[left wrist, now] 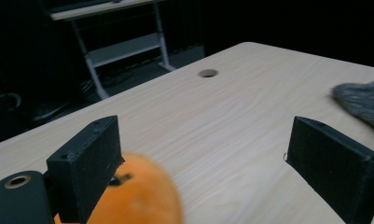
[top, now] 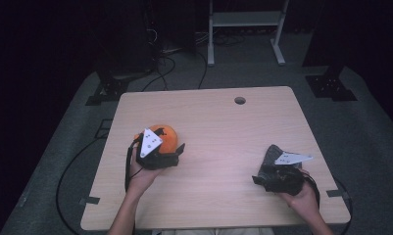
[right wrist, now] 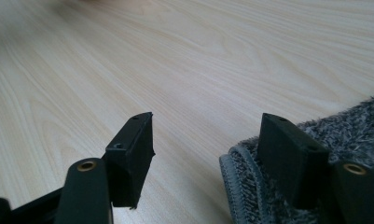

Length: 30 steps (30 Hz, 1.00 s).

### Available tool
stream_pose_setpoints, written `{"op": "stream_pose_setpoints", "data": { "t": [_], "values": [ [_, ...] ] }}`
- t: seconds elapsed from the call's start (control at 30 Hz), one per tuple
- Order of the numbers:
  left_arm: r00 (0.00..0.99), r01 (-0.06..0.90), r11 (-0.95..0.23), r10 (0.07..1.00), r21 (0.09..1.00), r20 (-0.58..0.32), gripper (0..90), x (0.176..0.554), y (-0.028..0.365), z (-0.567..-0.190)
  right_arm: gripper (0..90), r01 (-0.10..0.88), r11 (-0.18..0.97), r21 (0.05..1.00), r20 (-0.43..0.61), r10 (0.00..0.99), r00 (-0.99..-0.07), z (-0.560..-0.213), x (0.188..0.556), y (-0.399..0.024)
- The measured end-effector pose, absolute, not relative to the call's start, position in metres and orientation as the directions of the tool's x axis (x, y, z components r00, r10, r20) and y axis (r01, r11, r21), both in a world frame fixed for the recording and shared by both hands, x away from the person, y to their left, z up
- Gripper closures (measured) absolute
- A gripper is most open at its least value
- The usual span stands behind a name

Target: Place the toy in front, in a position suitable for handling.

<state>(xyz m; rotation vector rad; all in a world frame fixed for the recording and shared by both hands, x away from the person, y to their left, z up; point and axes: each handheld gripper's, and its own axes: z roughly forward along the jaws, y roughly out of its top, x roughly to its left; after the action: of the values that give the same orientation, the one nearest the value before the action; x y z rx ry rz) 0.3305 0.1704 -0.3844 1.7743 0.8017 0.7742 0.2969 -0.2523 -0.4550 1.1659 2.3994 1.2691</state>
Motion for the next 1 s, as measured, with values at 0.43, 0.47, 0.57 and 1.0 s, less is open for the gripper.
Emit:
{"op": "stream_pose_setpoints", "data": {
  "t": [0.43, 0.47, 0.57, 1.0],
  "values": [
    [0.442, 0.298, -0.188, 0.896, 0.936, 0.04, 9.6, 0.355, 0.225, -0.408, 34.2, 0.557, 0.34, 0.758, 0.176, 0.715, -0.677, -0.456, 0.297, -0.25],
    [0.437, 0.303, -0.179, 0.899, 0.936, 0.031, 10.4, 0.356, 0.227, -0.411, 34.2, 0.557, 0.343, 0.756, 0.175, 0.715, -0.677, -0.456, 0.297, -0.25],
    [0.444, 0.335, -0.206, 0.895, 0.92, 0.039, 11.7, 0.362, 0.228, -0.418, 34.0, 0.56, 0.35, 0.751, 0.175, 0.712, -0.68, -0.457, 0.298, -0.25],
    [0.431, 0.387, -0.223, 0.902, 0.895, 0.038, 19.1, 0.366, 0.22, -0.443, 33.9, 0.554, 0.366, 0.747, 0.166, 0.705, -0.689, -0.458, 0.297, -0.247]
  ]
}}
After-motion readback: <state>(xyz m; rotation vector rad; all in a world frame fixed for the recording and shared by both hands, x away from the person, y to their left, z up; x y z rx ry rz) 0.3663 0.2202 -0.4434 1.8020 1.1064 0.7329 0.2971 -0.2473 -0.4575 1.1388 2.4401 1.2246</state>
